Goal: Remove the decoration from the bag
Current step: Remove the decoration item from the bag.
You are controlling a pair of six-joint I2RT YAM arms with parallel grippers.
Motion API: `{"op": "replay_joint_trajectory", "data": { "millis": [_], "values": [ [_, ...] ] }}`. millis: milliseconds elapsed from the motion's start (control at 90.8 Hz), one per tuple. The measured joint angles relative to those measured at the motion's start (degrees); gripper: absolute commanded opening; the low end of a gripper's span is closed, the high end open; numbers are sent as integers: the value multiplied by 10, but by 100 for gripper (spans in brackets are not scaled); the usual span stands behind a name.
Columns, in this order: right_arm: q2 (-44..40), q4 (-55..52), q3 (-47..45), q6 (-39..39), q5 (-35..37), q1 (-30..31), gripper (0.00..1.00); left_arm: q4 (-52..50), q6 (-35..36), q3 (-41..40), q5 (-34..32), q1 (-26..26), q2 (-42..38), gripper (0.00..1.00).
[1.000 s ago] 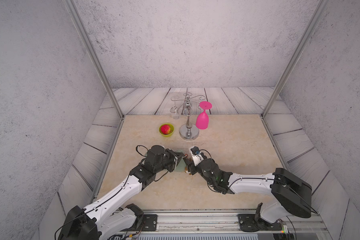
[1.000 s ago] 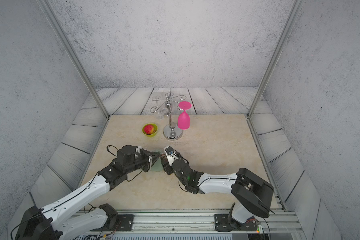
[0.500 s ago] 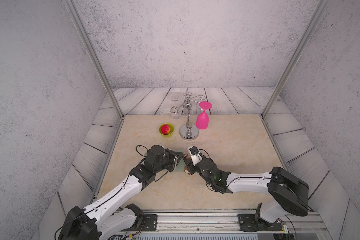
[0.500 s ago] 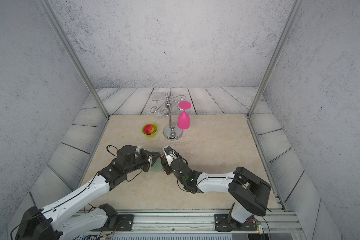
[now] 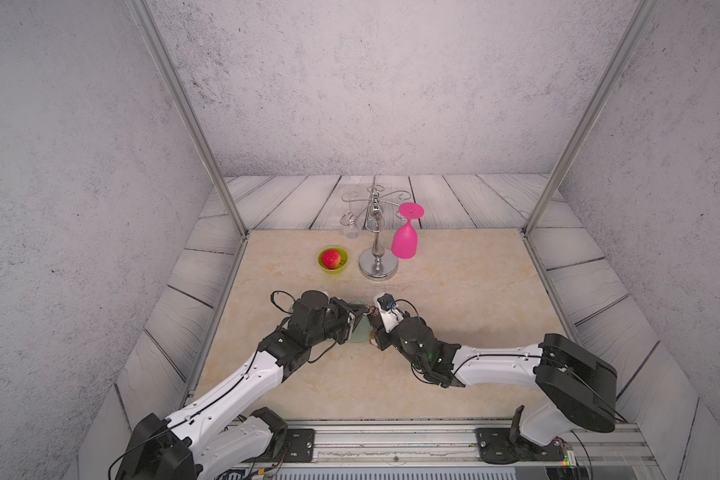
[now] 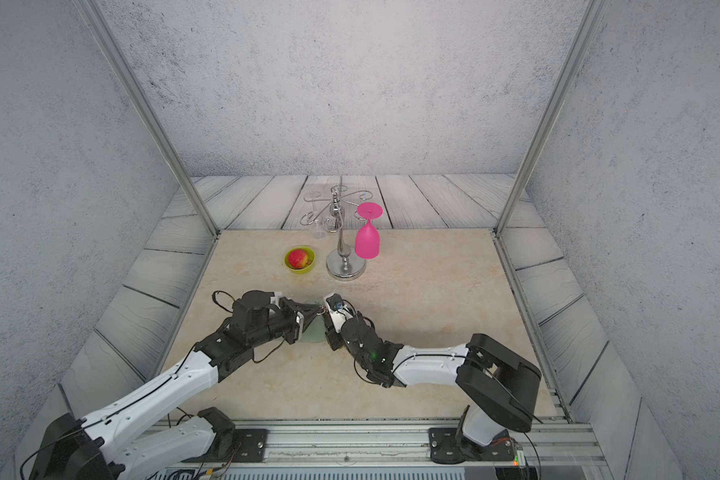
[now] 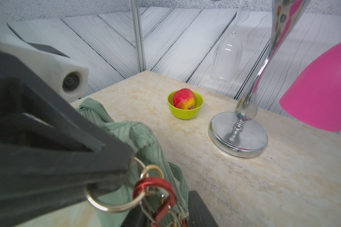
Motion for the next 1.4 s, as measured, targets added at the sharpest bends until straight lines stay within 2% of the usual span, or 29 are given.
{"op": "replay_joint_trajectory", "data": {
  "millis": [374, 782, 1398],
  "values": [
    [-26, -21, -2, 0, -24, 0, 28, 0, 2, 0, 1, 3, -7, 0],
    [-50, -43, -11, 7, -37, 1, 27, 0, 12, 0, 10, 3, -9, 0],
    [-64, -69, -13, 18, -56, 2, 15, -8, 23, 0, 11, 3, -10, 0]
  ]
}}
